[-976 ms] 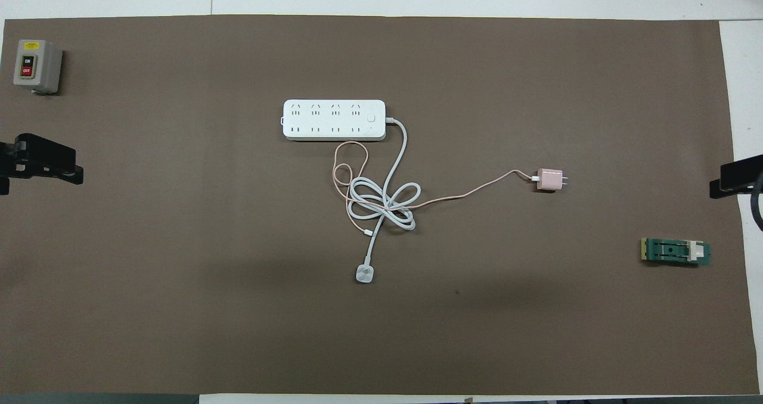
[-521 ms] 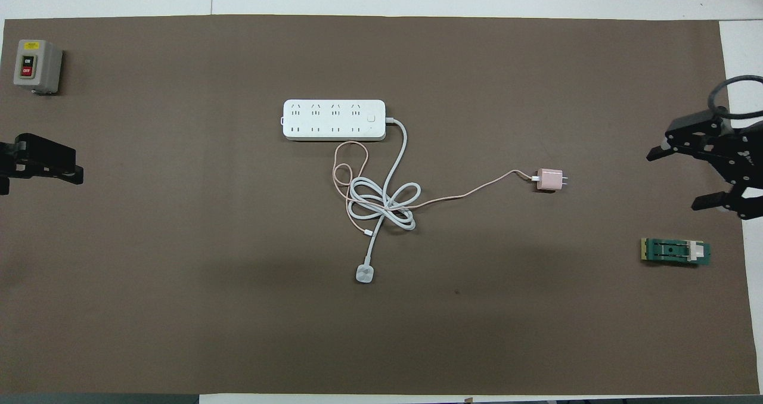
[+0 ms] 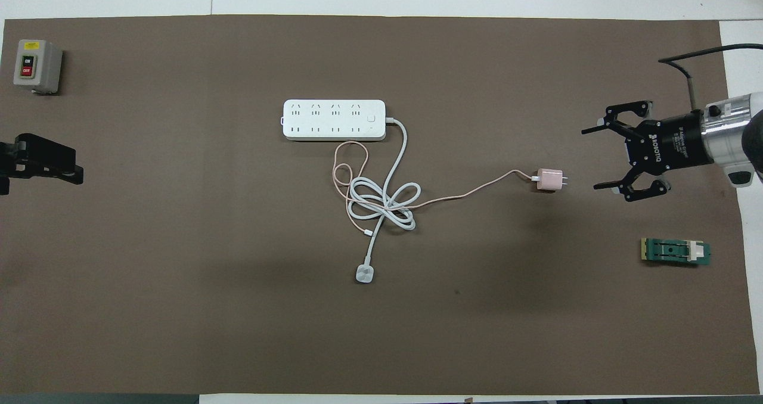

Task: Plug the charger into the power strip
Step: 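Move the right gripper toward the pink charger plug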

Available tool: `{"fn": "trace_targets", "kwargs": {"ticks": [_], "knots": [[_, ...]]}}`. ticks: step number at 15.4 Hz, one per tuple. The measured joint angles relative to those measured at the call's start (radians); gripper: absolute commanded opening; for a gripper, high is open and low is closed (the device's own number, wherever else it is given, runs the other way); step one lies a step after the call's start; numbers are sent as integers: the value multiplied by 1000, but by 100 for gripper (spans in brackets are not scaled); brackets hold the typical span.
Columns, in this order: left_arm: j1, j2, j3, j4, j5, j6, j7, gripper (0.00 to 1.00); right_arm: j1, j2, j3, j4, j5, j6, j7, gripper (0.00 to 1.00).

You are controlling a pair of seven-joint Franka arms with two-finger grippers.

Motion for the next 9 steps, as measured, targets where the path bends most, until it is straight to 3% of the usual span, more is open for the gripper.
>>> {"fn": "trace_targets", "kwargs": {"ticks": [4, 9], "knots": [[0, 0, 0, 0, 0, 0, 0, 100, -38, 66, -1, -66, 125, 53, -97, 100], [0, 0, 0, 0, 0, 0, 0, 100, -65, 159, -1, -67, 138, 18, -212, 100]]}}
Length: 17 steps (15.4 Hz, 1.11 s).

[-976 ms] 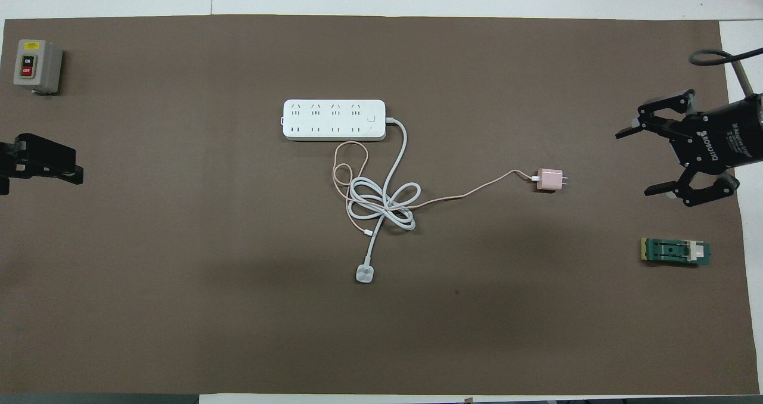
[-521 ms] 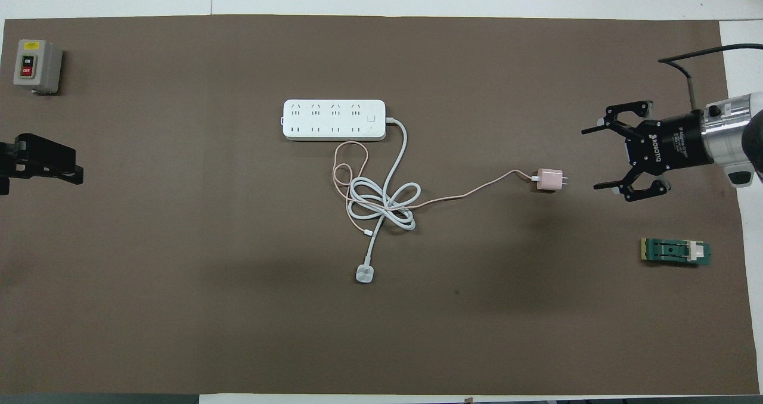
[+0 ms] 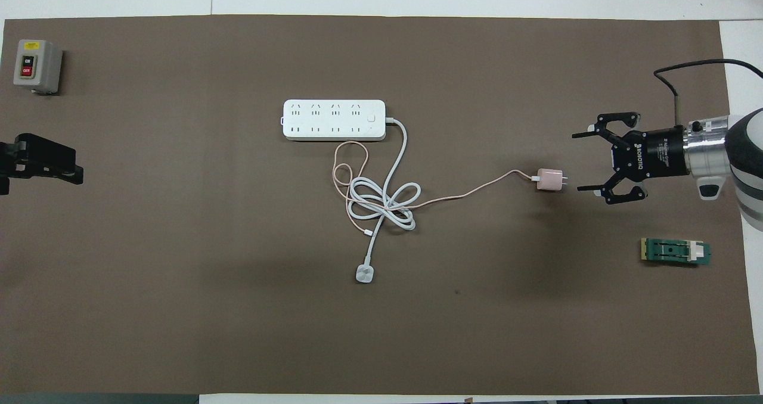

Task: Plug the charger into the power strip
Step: 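Move the right gripper toward the pink charger plug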

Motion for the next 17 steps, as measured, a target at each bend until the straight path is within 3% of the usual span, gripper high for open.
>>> {"fn": "trace_targets", "kwargs": {"ticks": [6, 17], "knots": [[0, 0, 0, 0, 0, 0, 0, 100, -5, 48, -2, 0, 0, -28, -52, 100], [0, 0, 0, 0, 0, 0, 0, 100, -7, 98, 1, 5, 0, -14, 13, 100]]}}
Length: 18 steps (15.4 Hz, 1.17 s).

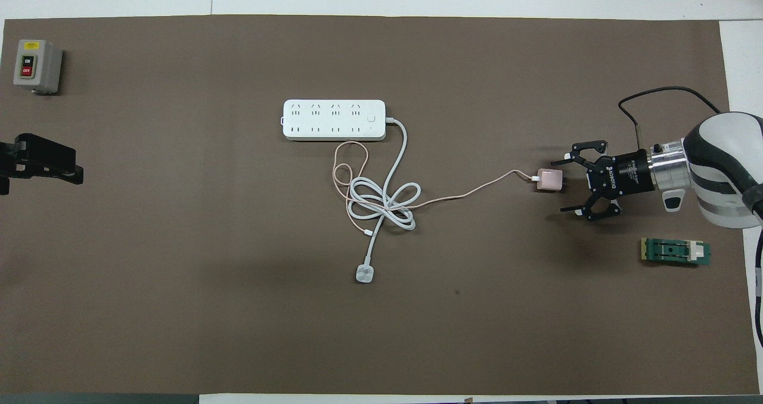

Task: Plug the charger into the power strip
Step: 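Move the right gripper toward the pink charger plug, then close the right gripper on the pink charger plug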

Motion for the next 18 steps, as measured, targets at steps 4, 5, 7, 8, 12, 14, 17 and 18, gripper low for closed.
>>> {"fn": "trace_targets", "kwargs": {"ticks": [4, 5, 7, 8, 12, 14, 17, 18], "knots": [[0, 0, 0, 0, 0, 0, 0, 100, 0, 17, 0, 0, 0, 40, -24, 100], [0, 0, 0, 0, 0, 0, 0, 100, 0, 23, 0, -1, 0, 53, -34, 100], [0, 0, 0, 0, 0, 0, 0, 100, 0, 34, 0, -2, 0, 72, -50, 100], [0, 0, 0, 0, 0, 0, 0, 100, 0, 38, -1, -2, 0, 74, -53, 97], [0, 0, 0, 0, 0, 0, 0, 100, -1, 40, -1, -6, 0, 82, -55, 0], [0, 0, 0, 0, 0, 0, 0, 100, -2, 33, -3, -14, 0, 83, -55, 0], [0, 0, 0, 0, 0, 0, 0, 100, -1, 27, -1, -17, 1, 95, -55, 0], [0, 0, 0, 0, 0, 0, 0, 100, -1, 27, -1, -17, 1, 95, -55, 0]]}}
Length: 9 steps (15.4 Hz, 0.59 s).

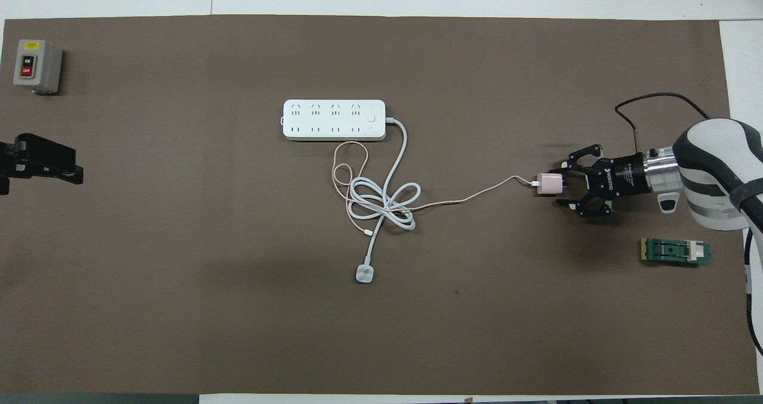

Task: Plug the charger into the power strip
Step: 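Close the right gripper on the pink charger plug, then carry the pink charger toward the power strip with the right gripper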

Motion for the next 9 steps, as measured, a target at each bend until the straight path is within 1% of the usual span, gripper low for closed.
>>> {"fn": "trace_targets", "kwargs": {"ticks": [3, 5, 9], "knots": [[0, 0, 0, 0, 0, 0, 0, 100, 1, 0, 0, 2, 0, 2, 2, 0], [0, 0, 0, 0, 0, 0, 0, 100, 9, 1, 1, 22, 0, 7, 31, 0], [0, 0, 0, 0, 0, 0, 0, 100, 74, -12, 5, 147, -5, -62, 218, 0]]}}
